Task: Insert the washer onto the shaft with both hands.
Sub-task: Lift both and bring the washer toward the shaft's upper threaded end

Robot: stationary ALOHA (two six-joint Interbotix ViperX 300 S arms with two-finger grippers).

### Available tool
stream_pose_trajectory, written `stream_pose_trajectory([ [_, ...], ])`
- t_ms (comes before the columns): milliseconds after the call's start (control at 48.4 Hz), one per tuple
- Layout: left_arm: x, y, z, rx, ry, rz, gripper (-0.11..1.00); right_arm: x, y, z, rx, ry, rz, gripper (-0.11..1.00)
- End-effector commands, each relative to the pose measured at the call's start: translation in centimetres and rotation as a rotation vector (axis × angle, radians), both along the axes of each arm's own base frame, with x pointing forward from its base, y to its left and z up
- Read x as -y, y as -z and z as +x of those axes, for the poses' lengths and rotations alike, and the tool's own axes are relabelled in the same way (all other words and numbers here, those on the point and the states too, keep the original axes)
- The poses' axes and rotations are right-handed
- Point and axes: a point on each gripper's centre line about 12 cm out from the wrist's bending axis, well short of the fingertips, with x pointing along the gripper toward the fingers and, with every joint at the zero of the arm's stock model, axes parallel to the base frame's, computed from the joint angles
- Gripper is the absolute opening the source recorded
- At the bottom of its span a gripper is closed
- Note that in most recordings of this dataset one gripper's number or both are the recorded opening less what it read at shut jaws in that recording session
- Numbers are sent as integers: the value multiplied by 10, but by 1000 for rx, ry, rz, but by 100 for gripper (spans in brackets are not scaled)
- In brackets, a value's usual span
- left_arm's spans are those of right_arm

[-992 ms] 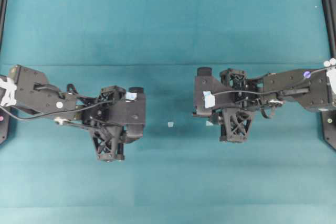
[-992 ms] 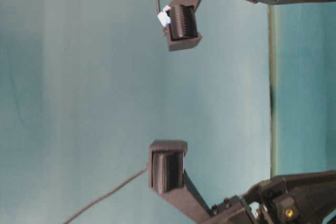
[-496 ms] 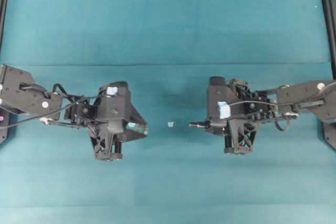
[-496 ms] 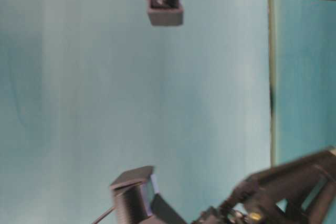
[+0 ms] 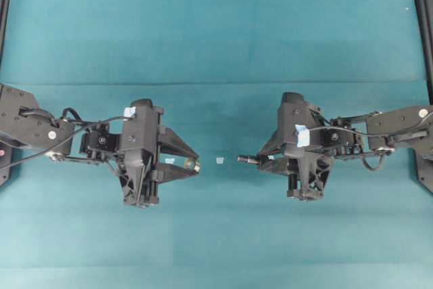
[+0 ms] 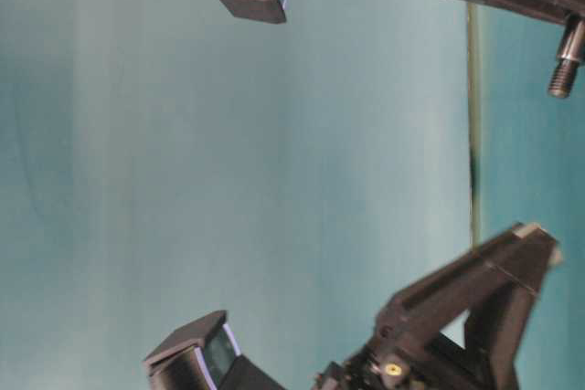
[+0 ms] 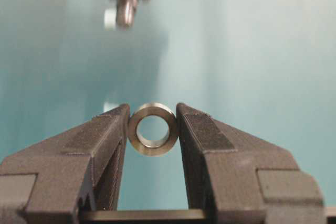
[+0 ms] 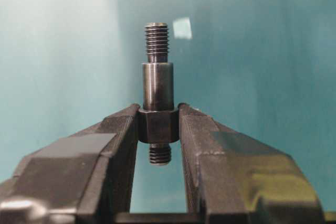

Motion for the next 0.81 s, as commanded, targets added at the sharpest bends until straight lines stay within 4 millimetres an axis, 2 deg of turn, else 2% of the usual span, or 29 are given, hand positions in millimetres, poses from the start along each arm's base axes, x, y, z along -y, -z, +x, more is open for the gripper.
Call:
stream_pose_trajectory([
  [0, 1, -12, 3, 56, 3, -6, 37, -1, -9, 3, 49, 7, 12, 0],
  [785, -2, -15, 6, 76, -9, -10, 37, -11, -9, 7, 133, -23, 15, 0],
])
